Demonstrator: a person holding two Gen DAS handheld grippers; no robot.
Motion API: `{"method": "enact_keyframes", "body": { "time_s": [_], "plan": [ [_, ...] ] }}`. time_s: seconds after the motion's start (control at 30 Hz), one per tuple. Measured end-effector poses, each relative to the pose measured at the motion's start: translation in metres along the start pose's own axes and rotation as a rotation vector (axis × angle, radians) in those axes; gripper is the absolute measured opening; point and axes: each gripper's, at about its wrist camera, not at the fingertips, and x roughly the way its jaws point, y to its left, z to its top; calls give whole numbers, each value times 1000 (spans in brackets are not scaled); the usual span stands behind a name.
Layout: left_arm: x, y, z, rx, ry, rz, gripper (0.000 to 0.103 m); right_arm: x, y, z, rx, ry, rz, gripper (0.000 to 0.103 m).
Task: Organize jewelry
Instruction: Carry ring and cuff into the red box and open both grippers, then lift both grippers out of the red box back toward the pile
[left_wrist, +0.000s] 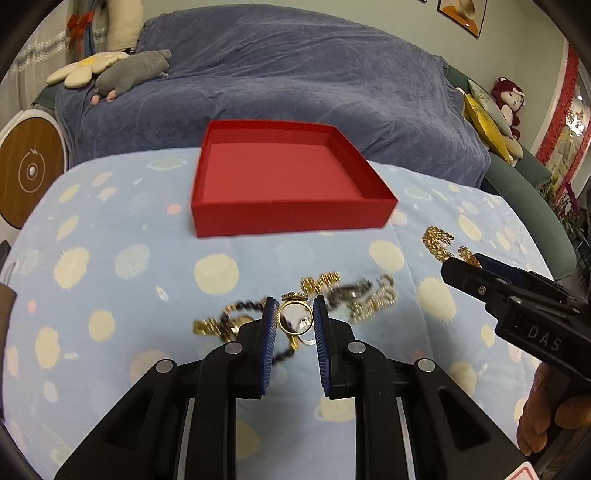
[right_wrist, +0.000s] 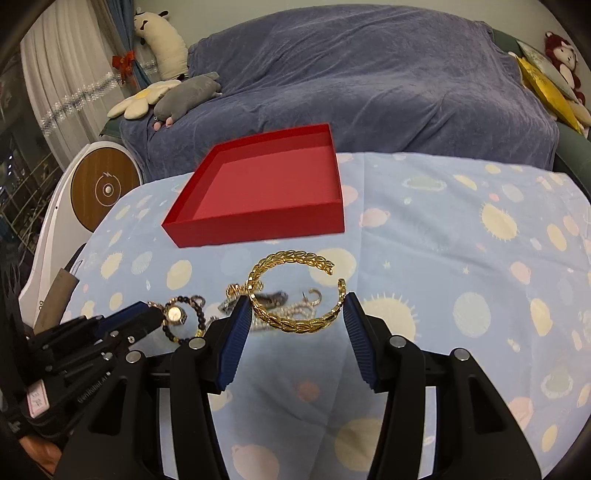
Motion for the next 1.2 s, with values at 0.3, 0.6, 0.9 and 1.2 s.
{"method": "enact_keyframes", "body": {
  "time_s": [0.3,0.6,0.9,1.2],
  "plan": [
    [35,24,126,36,-92,49,17,60,14,114,-89,-63,-4,50],
    [154,53,198,-18,20,52,17,180,3,178,-60,42,7,50],
    [218,70,212,-33,115,91,17,241,-7,190,-54,132,-35,50],
    [236,80,212,-94,170,66,29,241,-15,186,-28,123,-38,60]
  ]
}}
